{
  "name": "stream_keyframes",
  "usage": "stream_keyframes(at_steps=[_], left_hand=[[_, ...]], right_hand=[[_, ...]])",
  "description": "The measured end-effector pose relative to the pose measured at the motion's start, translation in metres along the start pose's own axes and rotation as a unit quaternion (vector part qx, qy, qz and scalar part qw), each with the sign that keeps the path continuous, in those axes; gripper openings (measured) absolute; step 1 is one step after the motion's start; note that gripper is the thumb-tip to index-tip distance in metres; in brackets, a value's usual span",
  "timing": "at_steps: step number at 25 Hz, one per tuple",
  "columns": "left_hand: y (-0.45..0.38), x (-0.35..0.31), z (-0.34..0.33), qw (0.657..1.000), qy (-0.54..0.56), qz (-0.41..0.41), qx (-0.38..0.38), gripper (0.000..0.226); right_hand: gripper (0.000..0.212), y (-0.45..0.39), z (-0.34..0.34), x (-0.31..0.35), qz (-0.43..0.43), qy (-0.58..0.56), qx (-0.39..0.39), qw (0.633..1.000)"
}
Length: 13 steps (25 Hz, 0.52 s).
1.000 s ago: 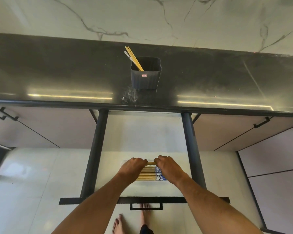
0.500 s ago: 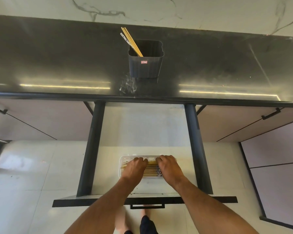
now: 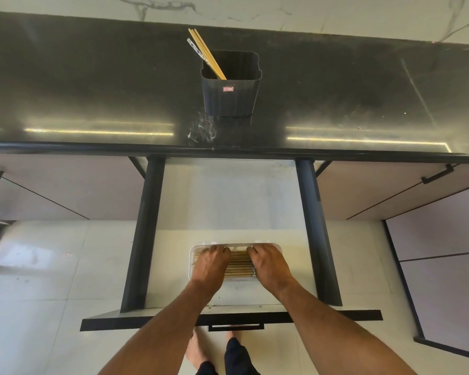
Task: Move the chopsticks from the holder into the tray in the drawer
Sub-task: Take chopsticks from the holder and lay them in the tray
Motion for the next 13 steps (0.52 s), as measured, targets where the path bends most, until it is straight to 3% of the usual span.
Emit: stream_keyframes(at_steps=[5,13], left_hand=[[0.0011,0.0042,0.0029,1.0,0.005,0.008,-0.021,0.034],[0.0051,0.0077,0.0055,0.997,0.061,0.004,-0.046,0.031]], right_hand=[[0.018,0.0009,0.0008,-0.0019,-0.006,0.033,0.003,0.999],[0.022,0.0055,0.0096,-0.0009,0.006,-0.025,-0.013,1.0]])
Point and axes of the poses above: each hand's wrist, its own y-axis away from the middle knuckle, its own z-axis out of the back of the hand, x = y × z, the point moved 10 cm from there along -y, towards the middle knuckle, and after that the axes turned 2 degrees about x, right-handed, at the moved point
